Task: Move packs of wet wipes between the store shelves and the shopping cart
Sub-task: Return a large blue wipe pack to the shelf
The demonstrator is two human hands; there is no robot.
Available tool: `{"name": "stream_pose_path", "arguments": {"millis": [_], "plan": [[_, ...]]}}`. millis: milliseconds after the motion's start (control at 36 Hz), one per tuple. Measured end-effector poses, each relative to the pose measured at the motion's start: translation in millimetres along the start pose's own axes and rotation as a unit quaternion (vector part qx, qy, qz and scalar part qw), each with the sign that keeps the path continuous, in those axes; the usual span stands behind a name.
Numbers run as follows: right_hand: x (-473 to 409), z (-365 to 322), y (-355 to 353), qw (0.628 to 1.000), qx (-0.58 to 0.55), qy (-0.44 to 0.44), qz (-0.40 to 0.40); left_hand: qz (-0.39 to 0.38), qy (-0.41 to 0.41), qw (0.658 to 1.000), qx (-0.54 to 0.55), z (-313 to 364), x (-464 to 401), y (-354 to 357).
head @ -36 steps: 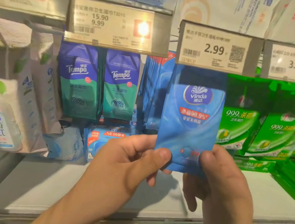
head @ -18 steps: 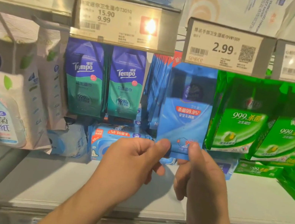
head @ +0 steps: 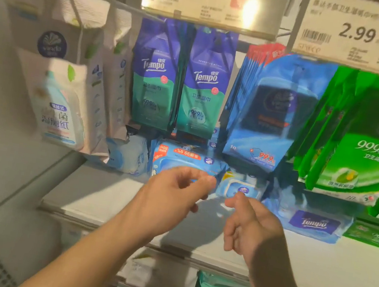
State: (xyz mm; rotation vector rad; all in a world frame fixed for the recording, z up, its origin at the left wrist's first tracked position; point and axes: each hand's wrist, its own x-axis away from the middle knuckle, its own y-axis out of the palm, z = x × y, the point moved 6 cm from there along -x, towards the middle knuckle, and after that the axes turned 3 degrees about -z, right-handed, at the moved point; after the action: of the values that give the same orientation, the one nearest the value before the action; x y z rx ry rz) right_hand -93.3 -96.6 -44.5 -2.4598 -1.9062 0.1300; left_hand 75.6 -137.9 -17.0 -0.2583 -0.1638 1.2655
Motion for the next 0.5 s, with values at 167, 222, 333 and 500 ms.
{"name": "stream_pose_path", "arguments": {"millis": [167, 222, 333, 500], "plan": [[-13, 23, 17, 0.976, 0.209, -0.022, -0.048, 0.108, -0.050, 0.966, -0.231, -37, 29, -35], [-16, 25, 32, 0.940, 0.327, -0.041, -0.090, 0.116, -0.082, 0.943, -0.302, -52, 42, -44], [-16, 34, 64, 0.857, 0.472, -0.061, -0.198, 0.129, -0.142, 0.900, -0.392, -74, 83, -63], [14, 31, 110, 0.792, 0.532, -0.142, -0.262, 0.168, -0.211, 0.864, -0.425, -85, 137, -92]]}}
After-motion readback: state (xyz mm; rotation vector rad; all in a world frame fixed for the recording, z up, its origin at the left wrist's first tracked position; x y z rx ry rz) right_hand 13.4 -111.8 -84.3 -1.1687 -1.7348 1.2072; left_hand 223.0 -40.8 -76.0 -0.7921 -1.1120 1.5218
